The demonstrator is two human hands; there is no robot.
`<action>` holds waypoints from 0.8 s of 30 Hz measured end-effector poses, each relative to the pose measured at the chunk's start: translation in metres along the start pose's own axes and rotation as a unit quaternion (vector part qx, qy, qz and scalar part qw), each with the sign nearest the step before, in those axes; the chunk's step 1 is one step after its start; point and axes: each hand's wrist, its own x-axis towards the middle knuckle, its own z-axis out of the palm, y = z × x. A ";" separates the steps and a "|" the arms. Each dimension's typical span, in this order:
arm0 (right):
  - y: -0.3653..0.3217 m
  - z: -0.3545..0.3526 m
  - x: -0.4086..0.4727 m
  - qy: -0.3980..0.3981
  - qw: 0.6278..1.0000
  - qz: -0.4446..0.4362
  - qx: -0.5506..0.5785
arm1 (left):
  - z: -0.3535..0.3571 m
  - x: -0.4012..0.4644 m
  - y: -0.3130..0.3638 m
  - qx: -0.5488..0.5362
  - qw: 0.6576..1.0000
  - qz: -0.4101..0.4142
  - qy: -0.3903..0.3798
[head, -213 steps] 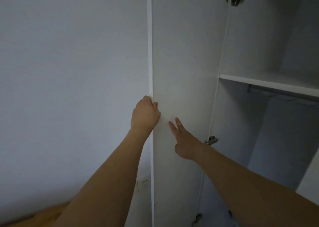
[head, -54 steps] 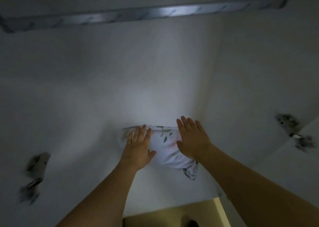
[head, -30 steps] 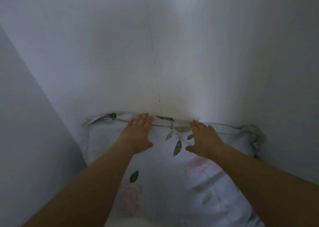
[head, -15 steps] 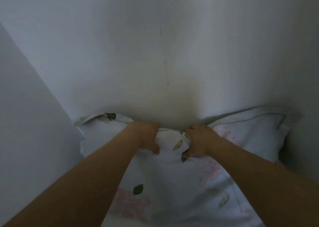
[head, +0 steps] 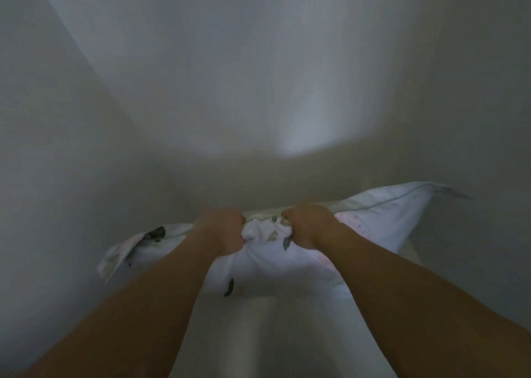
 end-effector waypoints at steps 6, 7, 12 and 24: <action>-0.056 -0.116 -0.119 -0.016 0.997 0.050 0.062 | -0.107 -0.135 0.018 -0.006 0.999 0.031 0.030; -0.067 -0.141 -0.142 -0.020 0.996 0.054 0.068 | -0.131 -0.163 0.021 -0.011 0.999 0.031 0.024; -0.111 -0.241 -0.228 -0.054 0.993 0.060 0.083 | -0.223 -0.273 0.030 -0.045 0.997 0.054 -0.012; -0.215 -0.411 -0.359 -0.104 0.993 0.005 0.064 | -0.365 -0.463 0.024 -0.125 0.991 0.028 0.041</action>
